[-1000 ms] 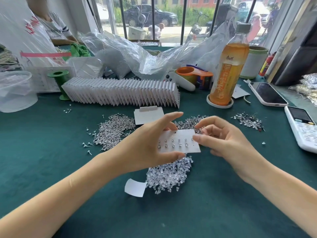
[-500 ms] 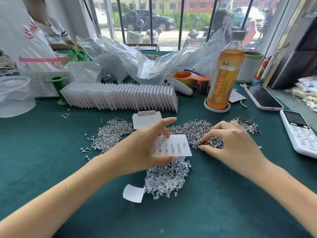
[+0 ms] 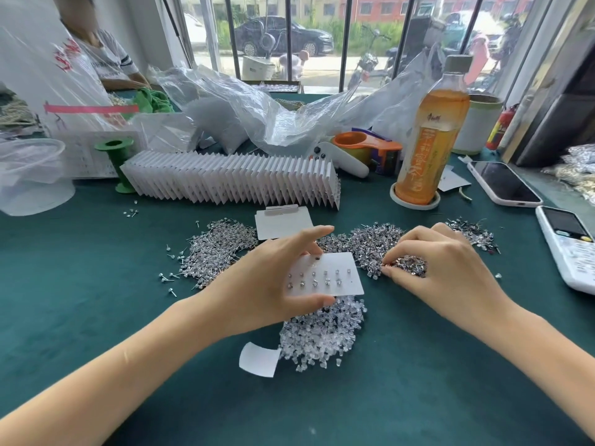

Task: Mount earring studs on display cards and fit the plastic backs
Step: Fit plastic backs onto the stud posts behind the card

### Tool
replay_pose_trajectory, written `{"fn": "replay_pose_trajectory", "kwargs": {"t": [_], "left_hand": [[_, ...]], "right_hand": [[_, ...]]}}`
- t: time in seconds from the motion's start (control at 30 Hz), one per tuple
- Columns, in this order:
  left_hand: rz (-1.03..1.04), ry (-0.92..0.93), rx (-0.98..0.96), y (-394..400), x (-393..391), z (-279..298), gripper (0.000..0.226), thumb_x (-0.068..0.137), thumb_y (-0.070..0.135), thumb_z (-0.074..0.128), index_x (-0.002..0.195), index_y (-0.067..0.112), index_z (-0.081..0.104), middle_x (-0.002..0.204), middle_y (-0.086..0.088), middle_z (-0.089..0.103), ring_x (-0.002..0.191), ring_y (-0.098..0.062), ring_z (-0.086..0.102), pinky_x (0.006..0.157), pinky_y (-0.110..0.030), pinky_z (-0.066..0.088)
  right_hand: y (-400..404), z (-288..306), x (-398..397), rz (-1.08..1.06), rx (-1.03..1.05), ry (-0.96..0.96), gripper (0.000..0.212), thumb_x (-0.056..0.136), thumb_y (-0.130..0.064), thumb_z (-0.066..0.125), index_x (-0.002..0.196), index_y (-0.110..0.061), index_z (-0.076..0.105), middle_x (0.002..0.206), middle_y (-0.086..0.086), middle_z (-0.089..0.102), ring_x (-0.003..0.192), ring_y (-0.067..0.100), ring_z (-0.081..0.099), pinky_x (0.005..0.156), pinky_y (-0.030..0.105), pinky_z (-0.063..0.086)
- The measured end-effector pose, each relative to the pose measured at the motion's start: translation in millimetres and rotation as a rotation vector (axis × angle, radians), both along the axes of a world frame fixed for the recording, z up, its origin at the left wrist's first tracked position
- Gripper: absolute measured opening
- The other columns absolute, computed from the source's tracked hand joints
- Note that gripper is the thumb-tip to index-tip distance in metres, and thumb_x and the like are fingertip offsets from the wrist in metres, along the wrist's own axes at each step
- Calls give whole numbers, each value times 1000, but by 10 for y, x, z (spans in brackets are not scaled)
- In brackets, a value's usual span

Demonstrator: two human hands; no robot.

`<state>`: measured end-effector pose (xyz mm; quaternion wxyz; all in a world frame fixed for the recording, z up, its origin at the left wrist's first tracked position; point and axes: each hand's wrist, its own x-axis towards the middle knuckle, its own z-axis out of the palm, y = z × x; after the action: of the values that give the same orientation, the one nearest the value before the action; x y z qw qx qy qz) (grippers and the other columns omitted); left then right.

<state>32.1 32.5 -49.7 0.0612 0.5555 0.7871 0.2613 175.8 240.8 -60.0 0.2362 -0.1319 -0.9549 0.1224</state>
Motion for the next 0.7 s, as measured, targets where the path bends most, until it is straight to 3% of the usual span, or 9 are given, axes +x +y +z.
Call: {"fn": "replay_pose_trajectory", "kwargs": {"t": [0.1, 0.43, 0.53, 0.6, 0.7], "left_hand": [[-1, 15, -7, -14, -2, -3, 82, 67, 75, 50, 136, 55, 13, 120, 27, 50, 104, 11, 40, 81, 1, 32], [4, 52, -16, -37, -18, -14, 83, 73, 63, 61, 141, 47, 17, 121, 25, 50, 103, 13, 38, 83, 9, 23], [1, 48, -20, -32, -2, -23, 82, 72, 65, 58, 140, 50, 15, 121, 27, 49, 103, 13, 37, 82, 4, 27], [3, 52, -17, -29, 2, -36, 82, 71, 67, 57, 139, 53, 13, 123, 26, 50, 104, 13, 37, 84, -3, 27], [1, 50, -4, -25, 8, -46, 82, 71, 68, 57, 138, 53, 12, 122, 26, 50, 105, 9, 40, 88, -10, 31]], "right_hand": [[8, -21, -28, -5, -39, -8, 11, 72, -27, 82, 79, -25, 75, 85, -7, 64, 80, 17, 47, 78, 35, 35], [-40, 46, 5, 52, -78, -2, 11, 72, -21, 82, 74, -24, 72, 76, -16, 64, 77, 15, 50, 81, 36, 33], [-60, 110, 25, 59, -209, 62, 14, 72, -17, 81, 73, -27, 71, 63, -24, 58, 74, 8, 50, 75, 25, 31], [-114, 146, 36, 93, -283, 109, 22, 73, -15, 81, 71, -33, 68, 73, -30, 61, 74, 8, 51, 70, 12, 33], [-279, 139, 51, 165, -300, 121, 24, 71, -11, 81, 73, -33, 70, 69, -12, 62, 72, 9, 52, 70, 10, 36]]}}
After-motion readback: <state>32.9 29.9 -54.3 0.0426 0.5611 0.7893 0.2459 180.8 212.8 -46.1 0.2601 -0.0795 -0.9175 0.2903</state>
